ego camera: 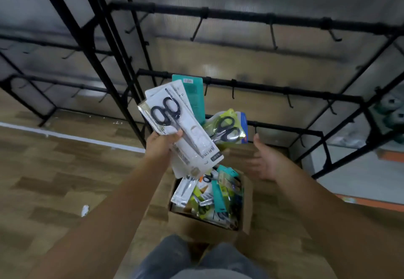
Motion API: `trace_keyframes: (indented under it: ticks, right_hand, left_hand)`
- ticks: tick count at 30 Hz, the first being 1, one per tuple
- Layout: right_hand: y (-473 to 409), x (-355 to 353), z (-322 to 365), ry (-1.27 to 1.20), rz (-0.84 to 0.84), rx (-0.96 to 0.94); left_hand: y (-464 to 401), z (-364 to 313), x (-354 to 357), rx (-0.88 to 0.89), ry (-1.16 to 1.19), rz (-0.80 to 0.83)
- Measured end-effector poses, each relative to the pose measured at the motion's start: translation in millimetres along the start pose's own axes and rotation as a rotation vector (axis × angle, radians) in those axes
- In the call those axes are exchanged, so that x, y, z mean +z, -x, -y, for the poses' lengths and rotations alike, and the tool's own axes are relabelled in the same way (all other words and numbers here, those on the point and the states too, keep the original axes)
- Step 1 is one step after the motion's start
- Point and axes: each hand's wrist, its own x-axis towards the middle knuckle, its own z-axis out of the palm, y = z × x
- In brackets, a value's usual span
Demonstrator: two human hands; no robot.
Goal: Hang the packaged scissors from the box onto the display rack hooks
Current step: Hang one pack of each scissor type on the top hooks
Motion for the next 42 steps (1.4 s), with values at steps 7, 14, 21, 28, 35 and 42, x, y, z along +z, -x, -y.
trace_keyframes:
  ticks: [7,14,21,28,35,42]
  right_hand:
    - [41.0,43.0,59.4,-0.445,0.385,-0.302]
    - [75.2,80.9,110.1,-0.603,0.462,-0.52]
    - [83.9,107.2,154.4,-0.648,0.372,-0.617]
    - [95.7,140.8,202.0,-0.764,0.377,-0.633]
    - [97.8,179.0,248.3,-0.801,0.336,-0.721]
    - [90.3,202.6,276.7,-0.919,0.36,-0.75]
  left_hand:
    - [11.5,-51.7,9.4,-0.03,0.163,0.11]
    - [-3.1,-82.9,19.3,0.074,0.268,0.217]
    - [-25.0,-113.9,25.6,0.129,0.225,0.358]
    - [-59.1,-142.0,23.6,0.153,0.21,0.399]
    - [-92.5,-168.1,24.9,0.156,0.294,0.417]
    - [-113.3,-190.7,18.9,0.089,0.33,0.398]
